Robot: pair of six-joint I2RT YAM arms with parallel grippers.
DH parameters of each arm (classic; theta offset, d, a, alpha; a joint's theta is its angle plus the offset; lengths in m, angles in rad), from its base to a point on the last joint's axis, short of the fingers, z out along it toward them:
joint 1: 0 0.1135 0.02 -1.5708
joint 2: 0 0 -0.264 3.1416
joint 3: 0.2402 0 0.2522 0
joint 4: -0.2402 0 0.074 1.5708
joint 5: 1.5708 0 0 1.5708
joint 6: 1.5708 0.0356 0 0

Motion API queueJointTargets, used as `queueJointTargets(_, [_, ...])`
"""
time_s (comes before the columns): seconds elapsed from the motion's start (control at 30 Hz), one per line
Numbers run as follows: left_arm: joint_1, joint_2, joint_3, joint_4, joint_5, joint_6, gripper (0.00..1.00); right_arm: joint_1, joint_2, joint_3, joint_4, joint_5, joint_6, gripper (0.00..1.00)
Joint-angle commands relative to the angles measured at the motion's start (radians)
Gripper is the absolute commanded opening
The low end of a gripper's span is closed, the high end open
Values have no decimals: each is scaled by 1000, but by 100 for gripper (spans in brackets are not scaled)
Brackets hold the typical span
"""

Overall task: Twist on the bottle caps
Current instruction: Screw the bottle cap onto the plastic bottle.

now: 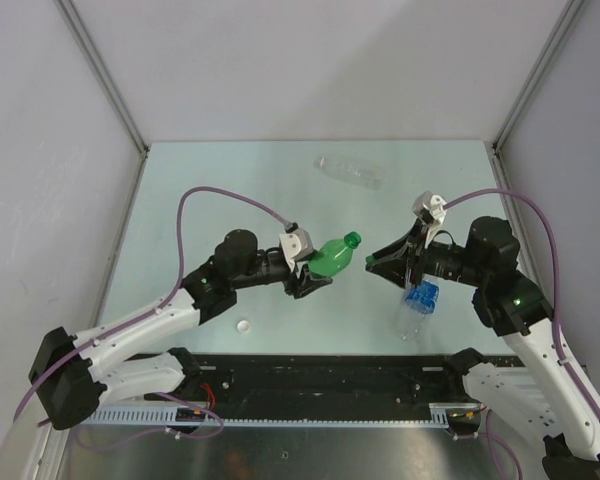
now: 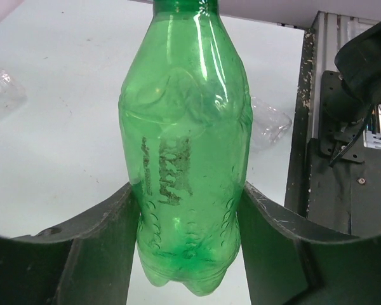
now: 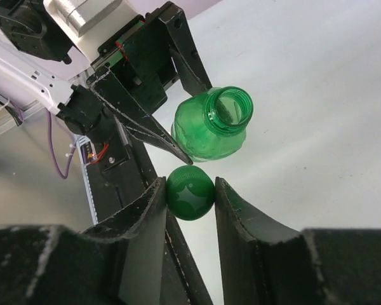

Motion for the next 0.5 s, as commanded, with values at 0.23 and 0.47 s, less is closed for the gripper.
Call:
queueJointTargets(0.23, [1,16,57,-84,158,28,0,3,-6,56,97,35,31,33])
queueJointTargets(0.47, [2,3,58,-87,215,49,0,5,40,59,58,25,3,33])
